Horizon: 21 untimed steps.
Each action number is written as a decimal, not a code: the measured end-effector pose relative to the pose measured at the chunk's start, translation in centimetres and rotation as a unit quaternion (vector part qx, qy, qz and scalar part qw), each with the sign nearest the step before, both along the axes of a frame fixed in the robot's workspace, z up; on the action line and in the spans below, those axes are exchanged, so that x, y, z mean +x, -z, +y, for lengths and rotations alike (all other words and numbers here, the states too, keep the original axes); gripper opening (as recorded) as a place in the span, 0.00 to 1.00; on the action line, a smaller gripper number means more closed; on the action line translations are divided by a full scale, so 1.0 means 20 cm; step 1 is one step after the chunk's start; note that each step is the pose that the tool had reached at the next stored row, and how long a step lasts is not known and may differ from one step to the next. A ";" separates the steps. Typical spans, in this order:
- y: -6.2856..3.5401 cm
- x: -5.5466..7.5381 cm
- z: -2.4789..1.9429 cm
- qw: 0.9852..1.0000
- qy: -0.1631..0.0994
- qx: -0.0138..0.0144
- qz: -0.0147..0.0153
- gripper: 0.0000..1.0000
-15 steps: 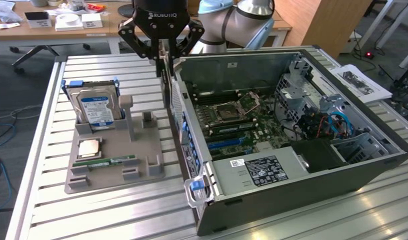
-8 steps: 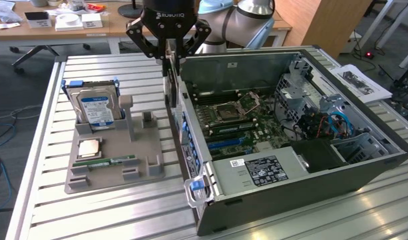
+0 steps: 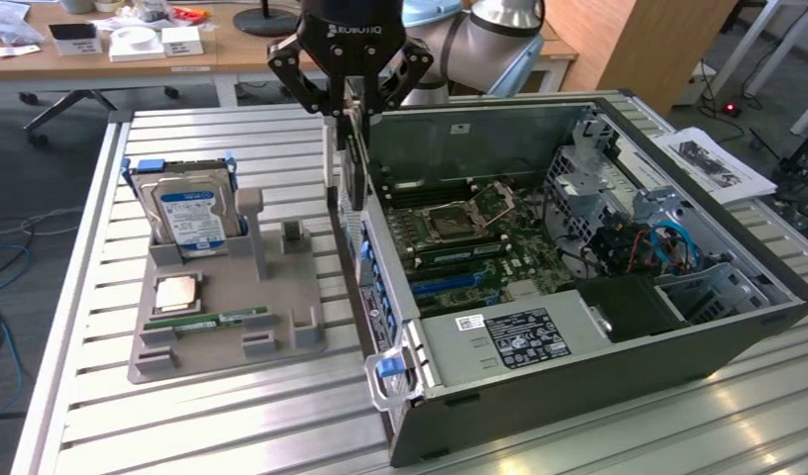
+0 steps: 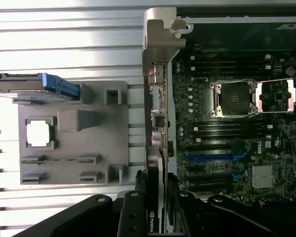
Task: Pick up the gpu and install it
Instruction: 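Pick up the gpu and move the gpu toward the slot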
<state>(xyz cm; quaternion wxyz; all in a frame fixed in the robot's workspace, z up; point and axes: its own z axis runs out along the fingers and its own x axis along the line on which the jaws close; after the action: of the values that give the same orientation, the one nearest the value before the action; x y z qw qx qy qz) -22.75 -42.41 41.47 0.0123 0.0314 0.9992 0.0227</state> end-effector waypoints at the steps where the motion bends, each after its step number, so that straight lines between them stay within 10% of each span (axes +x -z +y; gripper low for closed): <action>1: 0.000 0.01 0.000 1.000 0.000 0.000 0.000 0.27; 21: 0.000 0.13 0.005 1.000 0.000 0.000 0.000 0.27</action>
<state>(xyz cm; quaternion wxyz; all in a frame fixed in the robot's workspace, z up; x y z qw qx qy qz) -20.10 -42.32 41.48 0.0123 0.0314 0.9992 0.0227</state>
